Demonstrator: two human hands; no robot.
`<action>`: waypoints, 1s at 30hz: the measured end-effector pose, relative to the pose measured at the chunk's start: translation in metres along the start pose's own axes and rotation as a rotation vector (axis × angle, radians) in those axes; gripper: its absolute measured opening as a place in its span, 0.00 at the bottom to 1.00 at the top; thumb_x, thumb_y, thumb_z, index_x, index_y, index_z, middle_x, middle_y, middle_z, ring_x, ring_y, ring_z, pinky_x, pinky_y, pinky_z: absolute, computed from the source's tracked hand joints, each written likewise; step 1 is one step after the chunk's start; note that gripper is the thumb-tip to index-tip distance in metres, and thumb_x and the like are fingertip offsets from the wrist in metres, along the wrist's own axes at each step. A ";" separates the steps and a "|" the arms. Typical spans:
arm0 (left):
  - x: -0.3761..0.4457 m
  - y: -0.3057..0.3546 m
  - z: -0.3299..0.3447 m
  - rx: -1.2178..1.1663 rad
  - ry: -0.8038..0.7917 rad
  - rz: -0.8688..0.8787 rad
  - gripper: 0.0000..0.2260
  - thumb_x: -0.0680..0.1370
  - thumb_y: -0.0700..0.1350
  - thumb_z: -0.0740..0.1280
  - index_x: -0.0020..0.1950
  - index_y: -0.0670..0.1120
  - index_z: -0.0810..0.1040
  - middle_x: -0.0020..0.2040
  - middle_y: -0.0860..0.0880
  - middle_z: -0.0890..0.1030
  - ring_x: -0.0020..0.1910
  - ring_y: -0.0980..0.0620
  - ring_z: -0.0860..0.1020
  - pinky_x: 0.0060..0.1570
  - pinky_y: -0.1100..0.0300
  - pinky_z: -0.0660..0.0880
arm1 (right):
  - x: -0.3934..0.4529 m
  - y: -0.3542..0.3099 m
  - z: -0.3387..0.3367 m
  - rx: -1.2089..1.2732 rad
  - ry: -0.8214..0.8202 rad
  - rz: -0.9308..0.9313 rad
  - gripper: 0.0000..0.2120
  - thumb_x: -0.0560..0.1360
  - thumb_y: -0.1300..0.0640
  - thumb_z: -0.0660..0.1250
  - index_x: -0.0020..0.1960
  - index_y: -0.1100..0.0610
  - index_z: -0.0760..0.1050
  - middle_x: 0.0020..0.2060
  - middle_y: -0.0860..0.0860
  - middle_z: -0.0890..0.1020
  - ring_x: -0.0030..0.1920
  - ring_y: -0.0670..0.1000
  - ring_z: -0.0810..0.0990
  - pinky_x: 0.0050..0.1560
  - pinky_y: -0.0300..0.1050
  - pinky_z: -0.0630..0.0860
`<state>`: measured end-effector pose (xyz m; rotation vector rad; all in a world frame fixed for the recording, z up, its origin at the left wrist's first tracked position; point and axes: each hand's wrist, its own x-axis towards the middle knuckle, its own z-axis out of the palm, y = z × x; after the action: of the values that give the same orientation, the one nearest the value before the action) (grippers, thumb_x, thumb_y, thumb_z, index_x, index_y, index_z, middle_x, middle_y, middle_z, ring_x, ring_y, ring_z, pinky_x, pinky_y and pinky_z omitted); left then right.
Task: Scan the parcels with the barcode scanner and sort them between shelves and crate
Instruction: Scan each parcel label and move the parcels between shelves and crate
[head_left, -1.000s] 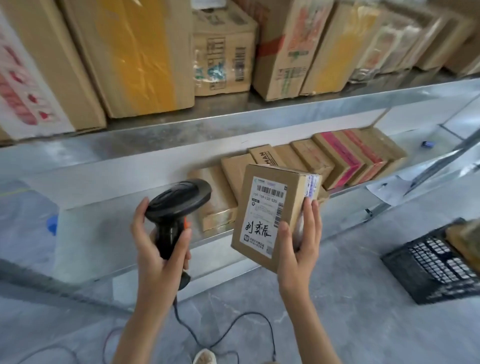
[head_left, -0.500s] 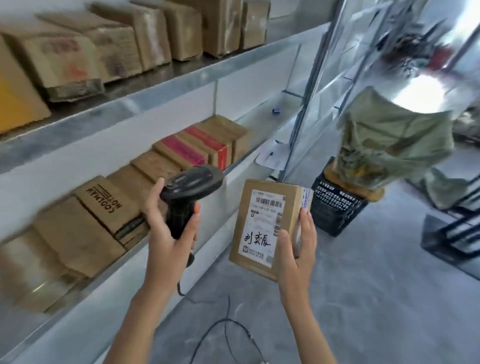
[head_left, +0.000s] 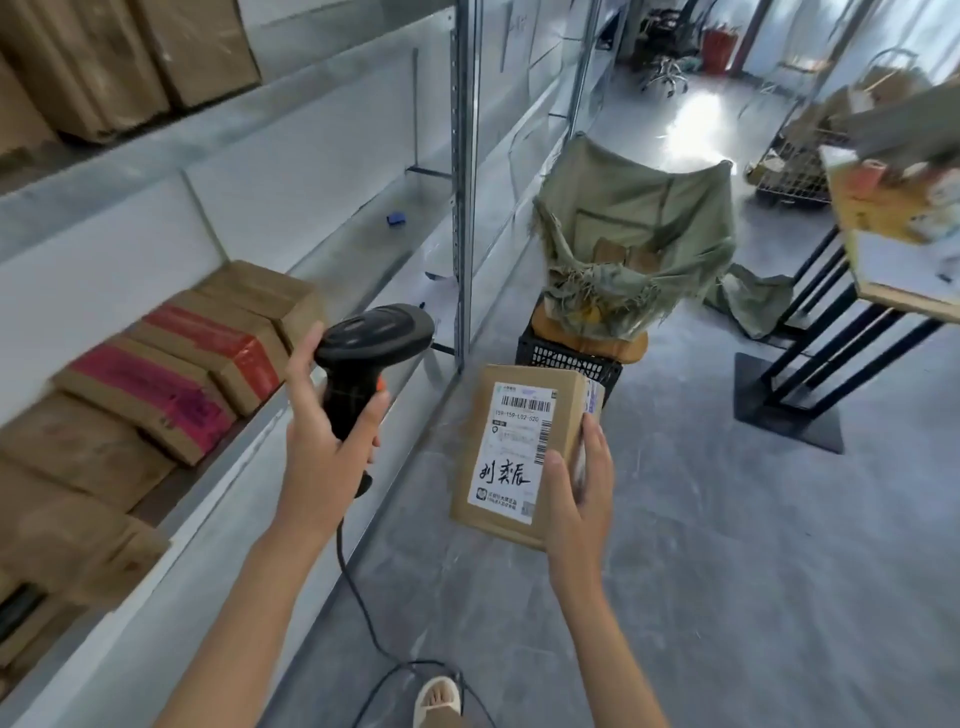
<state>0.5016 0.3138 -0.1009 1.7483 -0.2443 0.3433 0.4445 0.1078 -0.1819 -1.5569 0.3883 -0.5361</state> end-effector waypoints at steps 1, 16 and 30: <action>0.009 -0.003 0.005 -0.007 -0.017 0.006 0.31 0.79 0.47 0.67 0.71 0.73 0.57 0.48 0.53 0.81 0.32 0.49 0.76 0.34 0.55 0.76 | 0.008 0.002 -0.001 -0.007 0.013 0.008 0.26 0.74 0.43 0.67 0.70 0.30 0.66 0.75 0.37 0.64 0.73 0.37 0.65 0.71 0.51 0.70; 0.166 -0.067 0.067 -0.002 -0.164 0.009 0.31 0.82 0.41 0.67 0.76 0.62 0.54 0.50 0.47 0.80 0.31 0.51 0.77 0.34 0.57 0.76 | 0.104 0.014 0.021 -0.039 0.235 0.096 0.25 0.70 0.37 0.66 0.65 0.22 0.66 0.74 0.37 0.66 0.74 0.45 0.67 0.70 0.62 0.70; 0.259 -0.134 0.194 0.173 -0.161 -0.002 0.30 0.82 0.45 0.66 0.74 0.69 0.54 0.61 0.40 0.79 0.40 0.49 0.81 0.38 0.55 0.80 | 0.277 0.051 0.005 -0.014 0.213 0.140 0.22 0.75 0.44 0.67 0.62 0.21 0.66 0.73 0.38 0.67 0.73 0.41 0.68 0.71 0.58 0.70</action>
<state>0.8085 0.1578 -0.1650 1.9502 -0.3367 0.2271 0.6805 -0.0439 -0.2054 -1.4772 0.6597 -0.5930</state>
